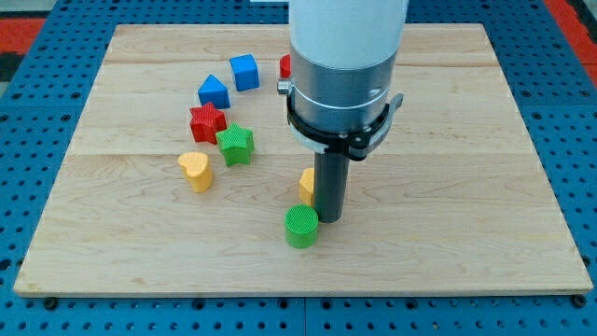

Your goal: Push red circle towards the top of the board

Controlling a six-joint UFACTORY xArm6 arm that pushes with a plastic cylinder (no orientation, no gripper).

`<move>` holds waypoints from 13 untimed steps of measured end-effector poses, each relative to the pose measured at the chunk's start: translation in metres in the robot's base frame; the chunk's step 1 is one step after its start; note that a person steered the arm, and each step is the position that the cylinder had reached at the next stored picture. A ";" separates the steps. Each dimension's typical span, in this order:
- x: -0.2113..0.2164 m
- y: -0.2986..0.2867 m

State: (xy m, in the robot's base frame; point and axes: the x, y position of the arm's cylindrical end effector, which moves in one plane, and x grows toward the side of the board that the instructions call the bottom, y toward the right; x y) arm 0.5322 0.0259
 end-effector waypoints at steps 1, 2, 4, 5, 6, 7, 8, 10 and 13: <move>0.000 0.004; 0.002 -0.003; -0.030 0.070; -0.044 0.055; -0.061 0.032; -0.081 -0.019; -0.115 -0.035; -0.164 -0.060; -0.228 -0.028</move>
State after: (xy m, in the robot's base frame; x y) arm 0.3044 -0.0017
